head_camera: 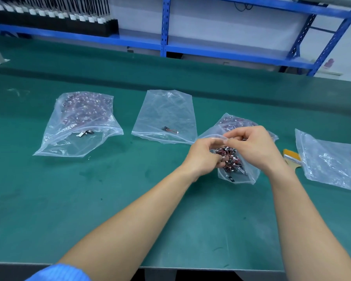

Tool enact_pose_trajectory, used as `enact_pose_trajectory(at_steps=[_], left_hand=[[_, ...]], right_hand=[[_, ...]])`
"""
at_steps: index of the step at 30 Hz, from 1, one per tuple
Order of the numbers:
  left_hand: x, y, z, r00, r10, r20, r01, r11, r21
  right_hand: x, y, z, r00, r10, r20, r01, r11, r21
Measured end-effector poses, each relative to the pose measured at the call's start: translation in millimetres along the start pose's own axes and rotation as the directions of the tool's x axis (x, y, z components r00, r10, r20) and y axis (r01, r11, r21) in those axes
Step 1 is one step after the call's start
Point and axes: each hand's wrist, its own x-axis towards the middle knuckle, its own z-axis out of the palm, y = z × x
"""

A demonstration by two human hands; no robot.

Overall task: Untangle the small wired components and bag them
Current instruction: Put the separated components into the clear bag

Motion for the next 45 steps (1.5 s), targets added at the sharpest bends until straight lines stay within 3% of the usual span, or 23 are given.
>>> enact_pose_trajectory(at_steps=[4,10,16,21,27,34,40,45], left_hand=[[4,-10,10,0.989,0.116,-0.093,-0.101,0.984,0.149],[3,-13,10,0.995,0.085,0.047,-0.093,0.970,0.226],[6,-23,3,0.968,0.232,-0.100,-0.179,0.909,0.375],[6,-27,0,0.951,0.286,-0.116,-0.207,0.869,0.450],[-3,-23,-11,0.951,0.308,-0.030,-0.204,0.697,0.688],[-15,-27,-29,0.920,0.388,0.061,-0.214,0.366,0.906],[-24,-27,-23,0.871,0.439,0.221,-0.332,0.195,0.923],[-20,-34,-17,0.775,0.455,0.438,-0.479,-0.028,0.877]], right_hand=[[-1,1,3,1.000,-0.001,0.000,0.001,1.000,-0.013],[-1,1,-1,1.000,0.006,-0.007,-0.006,1.000,-0.023],[-4,1,3,1.000,0.017,0.005,-0.017,0.999,-0.035],[-5,1,3,1.000,0.022,0.012,-0.022,0.999,-0.044],[-4,3,5,0.999,0.034,0.011,-0.034,0.998,-0.058],[-4,5,9,0.999,0.039,0.005,-0.039,0.996,-0.086],[-3,6,16,0.999,0.042,0.000,-0.041,0.992,-0.118],[-1,6,17,0.999,0.046,-0.009,-0.046,0.993,-0.105]])
